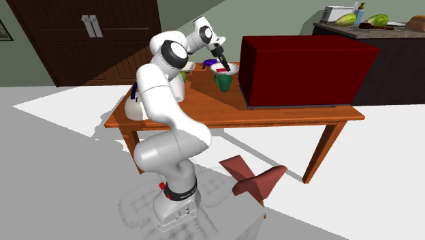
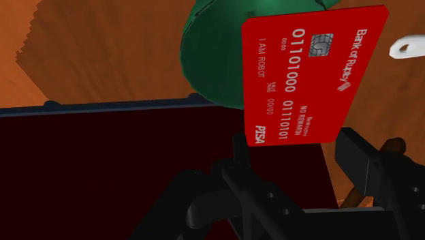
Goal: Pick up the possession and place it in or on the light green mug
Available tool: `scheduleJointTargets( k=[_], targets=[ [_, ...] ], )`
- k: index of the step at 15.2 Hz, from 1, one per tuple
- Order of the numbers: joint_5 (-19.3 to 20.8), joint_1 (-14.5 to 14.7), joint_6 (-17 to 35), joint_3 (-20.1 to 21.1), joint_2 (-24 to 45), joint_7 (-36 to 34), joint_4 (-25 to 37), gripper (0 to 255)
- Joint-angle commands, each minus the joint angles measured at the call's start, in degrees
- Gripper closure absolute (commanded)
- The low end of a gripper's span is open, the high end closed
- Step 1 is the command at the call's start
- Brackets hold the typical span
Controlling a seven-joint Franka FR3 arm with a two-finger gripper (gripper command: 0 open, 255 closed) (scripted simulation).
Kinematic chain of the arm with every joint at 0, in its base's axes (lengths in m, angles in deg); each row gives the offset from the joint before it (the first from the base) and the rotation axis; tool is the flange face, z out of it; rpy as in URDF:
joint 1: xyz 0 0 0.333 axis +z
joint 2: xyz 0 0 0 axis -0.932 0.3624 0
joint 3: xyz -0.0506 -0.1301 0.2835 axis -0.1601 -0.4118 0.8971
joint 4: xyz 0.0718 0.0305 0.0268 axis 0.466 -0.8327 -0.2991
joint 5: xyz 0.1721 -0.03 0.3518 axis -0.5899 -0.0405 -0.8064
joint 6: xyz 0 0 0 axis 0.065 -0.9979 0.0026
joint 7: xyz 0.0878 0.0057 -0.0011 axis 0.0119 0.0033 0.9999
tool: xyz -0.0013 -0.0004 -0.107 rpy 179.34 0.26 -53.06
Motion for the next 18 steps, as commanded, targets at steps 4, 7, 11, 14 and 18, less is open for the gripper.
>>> scheduleJointTargets(
  k=[4,7,11,14,18],
  targets=[
    [-0.4,1.0,3.3,0.4,-0.9,-0.6,-3.3,255],
    [-0.7,1.4,5.1,0.8,-1.5,-1.0,-5.0,255],
    [-0.9,1.6,5.8,0.9,-1.7,-1.2,-5.7,255],
    [-0.9,1.5,5.8,0.9,-1.7,-1.2,-5.6,255],
    [-0.8,1.4,5.9,0.9,-1.6,-1.0,-5.8,0]
  ],
)
